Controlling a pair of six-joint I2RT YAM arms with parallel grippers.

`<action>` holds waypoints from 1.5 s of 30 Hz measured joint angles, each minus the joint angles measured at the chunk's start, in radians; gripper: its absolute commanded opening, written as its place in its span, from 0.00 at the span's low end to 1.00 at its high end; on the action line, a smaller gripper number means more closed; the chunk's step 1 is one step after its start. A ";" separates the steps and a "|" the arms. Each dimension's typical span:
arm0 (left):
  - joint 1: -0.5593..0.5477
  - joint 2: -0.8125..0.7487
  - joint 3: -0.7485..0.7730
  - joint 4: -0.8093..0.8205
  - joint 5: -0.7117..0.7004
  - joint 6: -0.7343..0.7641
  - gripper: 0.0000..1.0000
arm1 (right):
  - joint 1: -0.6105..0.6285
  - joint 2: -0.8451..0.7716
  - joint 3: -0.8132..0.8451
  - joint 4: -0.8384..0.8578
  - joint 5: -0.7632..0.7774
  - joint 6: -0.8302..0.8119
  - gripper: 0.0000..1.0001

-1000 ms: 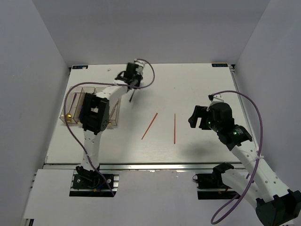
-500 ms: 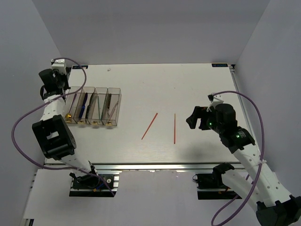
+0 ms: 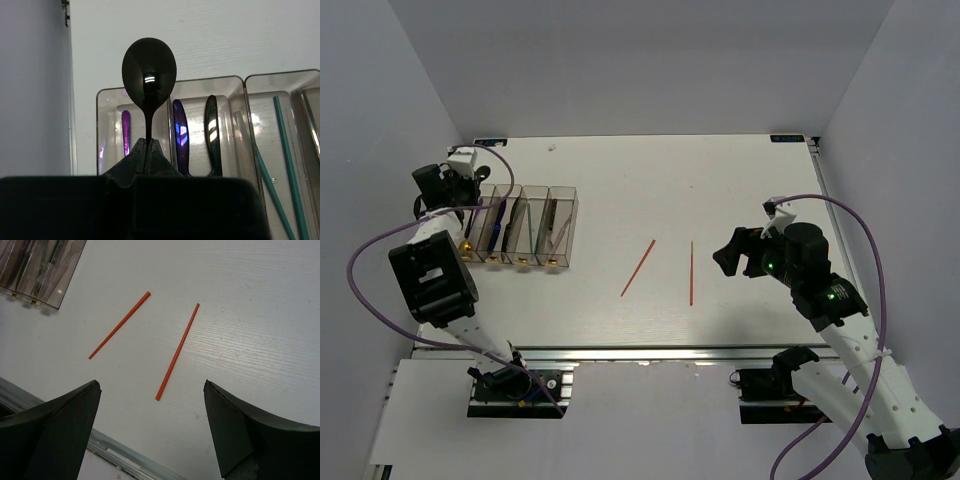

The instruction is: Sort the eating utensils into containers

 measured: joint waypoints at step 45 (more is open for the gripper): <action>-0.533 -0.501 0.023 -0.010 -0.406 -0.551 0.95 | -0.001 0.073 0.001 -0.010 0.082 -0.005 0.89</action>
